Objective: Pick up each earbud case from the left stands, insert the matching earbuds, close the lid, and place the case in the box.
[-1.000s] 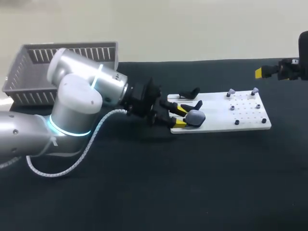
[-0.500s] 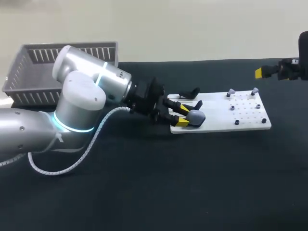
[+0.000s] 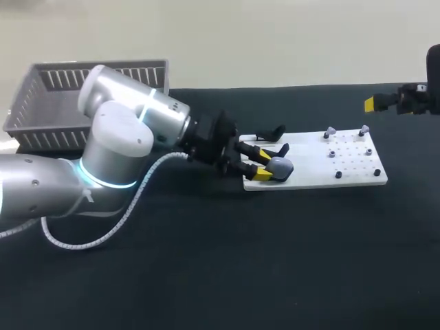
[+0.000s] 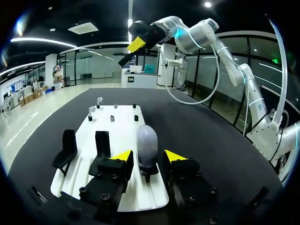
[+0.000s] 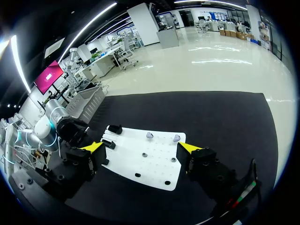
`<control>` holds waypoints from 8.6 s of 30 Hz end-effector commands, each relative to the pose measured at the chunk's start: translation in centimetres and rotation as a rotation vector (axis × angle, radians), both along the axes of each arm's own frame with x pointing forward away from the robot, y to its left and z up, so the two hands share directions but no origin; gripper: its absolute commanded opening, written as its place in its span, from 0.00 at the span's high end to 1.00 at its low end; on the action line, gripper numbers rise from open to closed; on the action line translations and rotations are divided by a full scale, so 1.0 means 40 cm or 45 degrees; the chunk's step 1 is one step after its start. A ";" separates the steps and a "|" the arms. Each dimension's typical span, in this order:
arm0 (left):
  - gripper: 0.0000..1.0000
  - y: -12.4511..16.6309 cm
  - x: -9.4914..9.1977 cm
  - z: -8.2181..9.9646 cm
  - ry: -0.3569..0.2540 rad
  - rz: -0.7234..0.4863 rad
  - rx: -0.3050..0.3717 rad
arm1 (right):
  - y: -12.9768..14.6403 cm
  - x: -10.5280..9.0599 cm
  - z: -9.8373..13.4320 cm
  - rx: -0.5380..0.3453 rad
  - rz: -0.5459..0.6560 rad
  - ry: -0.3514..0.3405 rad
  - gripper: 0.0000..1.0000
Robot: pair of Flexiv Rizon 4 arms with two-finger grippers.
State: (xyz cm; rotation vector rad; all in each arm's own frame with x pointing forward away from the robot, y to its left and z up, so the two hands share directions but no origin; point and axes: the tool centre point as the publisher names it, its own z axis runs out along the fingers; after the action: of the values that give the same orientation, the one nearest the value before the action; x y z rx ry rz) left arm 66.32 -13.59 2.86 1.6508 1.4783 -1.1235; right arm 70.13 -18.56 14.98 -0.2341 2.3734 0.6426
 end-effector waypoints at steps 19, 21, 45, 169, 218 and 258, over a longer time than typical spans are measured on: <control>0.54 -0.020 0.017 -0.010 0.013 -0.042 -0.004 | -0.001 -0.001 0.000 0.000 0.001 -0.001 0.00; 0.54 -0.023 0.017 -0.009 0.013 -0.050 -0.010 | -0.001 -0.001 0.000 0.000 0.001 -0.001 0.00; 1.00 -0.049 0.013 -0.017 0.026 -0.083 -0.015 | -0.001 -0.001 0.000 0.000 0.001 -0.001 0.00; 1.00 -0.031 -0.091 0.194 -0.060 0.009 -0.506 | 0.270 -0.290 0.090 -0.202 0.150 -0.056 0.00; 1.00 -0.031 -0.091 0.194 -0.060 0.009 -0.506 | 0.415 -0.245 -0.074 -0.378 0.078 0.207 0.00; 1.00 -0.031 -0.091 0.194 -0.060 0.009 -0.506 | 0.403 -0.200 -0.053 -0.293 -0.008 0.166 0.00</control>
State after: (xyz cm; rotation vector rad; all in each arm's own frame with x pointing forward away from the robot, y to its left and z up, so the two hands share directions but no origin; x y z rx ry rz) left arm 62.79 -14.83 10.69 1.3862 1.1400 -1.2735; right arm 62.65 -2.33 12.71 -0.3146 2.6077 0.4283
